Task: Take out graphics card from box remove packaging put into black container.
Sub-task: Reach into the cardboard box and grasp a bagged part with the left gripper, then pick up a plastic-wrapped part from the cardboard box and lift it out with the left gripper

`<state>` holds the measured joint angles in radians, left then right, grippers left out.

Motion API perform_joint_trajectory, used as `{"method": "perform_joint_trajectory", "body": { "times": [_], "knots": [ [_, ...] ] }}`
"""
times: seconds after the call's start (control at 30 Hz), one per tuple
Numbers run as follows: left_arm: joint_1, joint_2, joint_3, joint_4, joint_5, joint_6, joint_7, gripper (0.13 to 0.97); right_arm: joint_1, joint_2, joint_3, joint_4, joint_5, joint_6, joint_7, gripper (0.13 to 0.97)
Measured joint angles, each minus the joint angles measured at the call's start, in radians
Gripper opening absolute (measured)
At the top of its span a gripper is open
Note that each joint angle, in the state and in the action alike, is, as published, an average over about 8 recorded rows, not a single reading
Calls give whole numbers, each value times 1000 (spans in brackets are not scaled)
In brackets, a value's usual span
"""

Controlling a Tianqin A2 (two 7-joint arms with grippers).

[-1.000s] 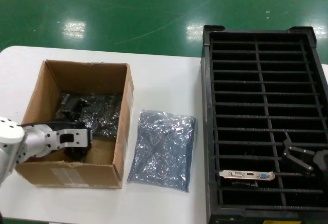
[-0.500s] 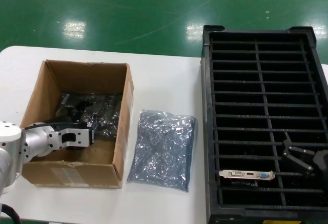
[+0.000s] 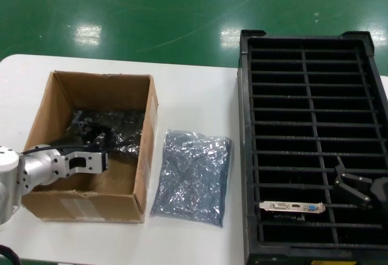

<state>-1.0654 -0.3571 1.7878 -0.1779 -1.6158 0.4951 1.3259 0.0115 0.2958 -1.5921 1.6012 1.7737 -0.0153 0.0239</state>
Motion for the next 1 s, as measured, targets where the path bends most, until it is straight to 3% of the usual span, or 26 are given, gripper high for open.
{"method": "perform_joint_trajectory", "body": {
  "times": [0.27, 0.43, 0.57, 0.8, 1.0],
  "knots": [
    [93, -45, 62, -207, 61, 8, -173, 273, 0, 0, 0, 0, 0, 0, 0, 966],
    [149, -78, 101, -334, 102, 7, -291, 223, 0, 0, 0, 0, 0, 0, 0, 966],
    [171, -94, 115, -384, 116, 5, -335, 173, 0, 0, 0, 0, 0, 0, 0, 966],
    [197, -116, 126, -449, 127, -4, -382, 148, 0, 0, 0, 0, 0, 0, 0, 966],
    [230, -147, 130, -545, 137, -13, -434, 140, 0, 0, 0, 0, 0, 0, 0, 966]
  ]
}}
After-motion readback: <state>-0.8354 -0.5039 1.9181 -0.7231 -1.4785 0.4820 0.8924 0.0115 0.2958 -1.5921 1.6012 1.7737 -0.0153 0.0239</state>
